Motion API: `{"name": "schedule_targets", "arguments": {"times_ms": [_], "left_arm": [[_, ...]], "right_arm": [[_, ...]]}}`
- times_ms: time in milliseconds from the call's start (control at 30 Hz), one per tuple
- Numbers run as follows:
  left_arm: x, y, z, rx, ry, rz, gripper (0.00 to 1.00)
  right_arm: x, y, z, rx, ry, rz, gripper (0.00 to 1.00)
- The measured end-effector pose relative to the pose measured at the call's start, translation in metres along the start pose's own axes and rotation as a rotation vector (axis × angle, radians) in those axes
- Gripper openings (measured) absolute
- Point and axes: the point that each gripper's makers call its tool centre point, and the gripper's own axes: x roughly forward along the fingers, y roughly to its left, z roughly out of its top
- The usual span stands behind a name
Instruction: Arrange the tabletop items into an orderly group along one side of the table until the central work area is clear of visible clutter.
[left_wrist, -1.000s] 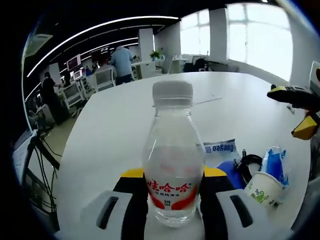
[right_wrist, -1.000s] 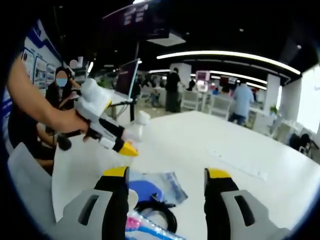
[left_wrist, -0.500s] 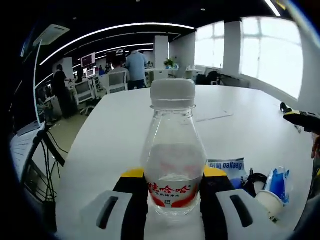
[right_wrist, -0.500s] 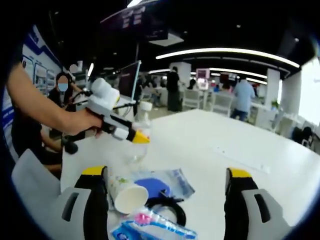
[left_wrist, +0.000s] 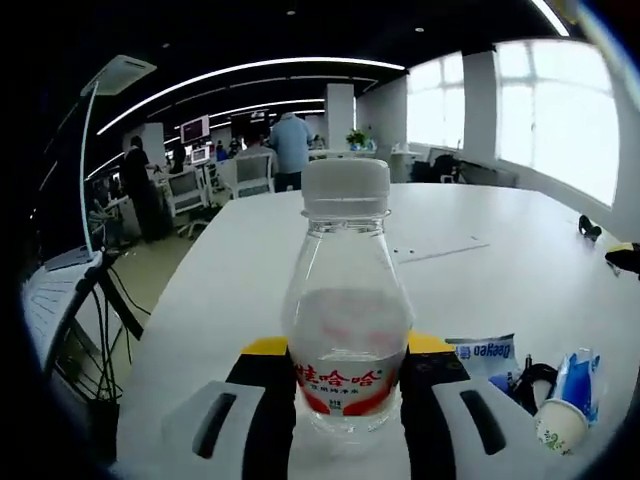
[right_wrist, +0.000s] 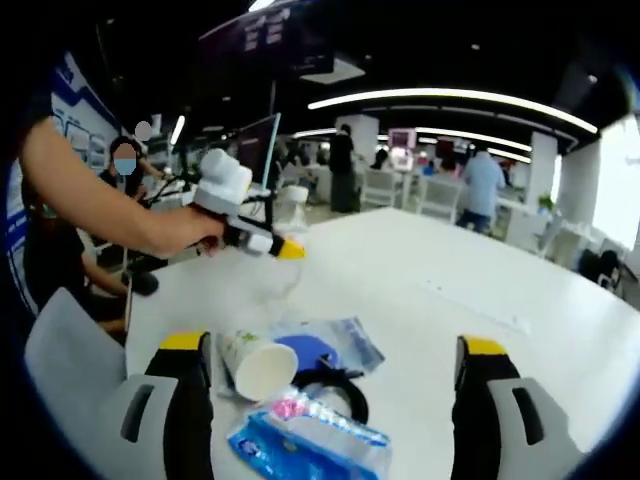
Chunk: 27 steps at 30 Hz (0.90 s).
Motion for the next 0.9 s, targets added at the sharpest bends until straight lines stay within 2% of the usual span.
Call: {"name": "schedule_targets", "arguments": {"times_ms": [433,767,900], "left_arm": [[0.027,0.011,0.011,-0.004,-0.033,0.043,0.38],[0.043,0.016,0.004,-0.055,-0.031,0.071,0.39],[0.042,0.017,-0.006,-0.032,-0.019,0.077,0.39]], "right_arm": [[-0.007,-0.007,-0.014,0.000,0.035,-0.017,1.00],[-0.009,-0.015,-0.020,0.007,0.052,-0.028,1.00],[-0.008,-0.013,-0.023,0.016,0.056,-0.026,1.00]]}}
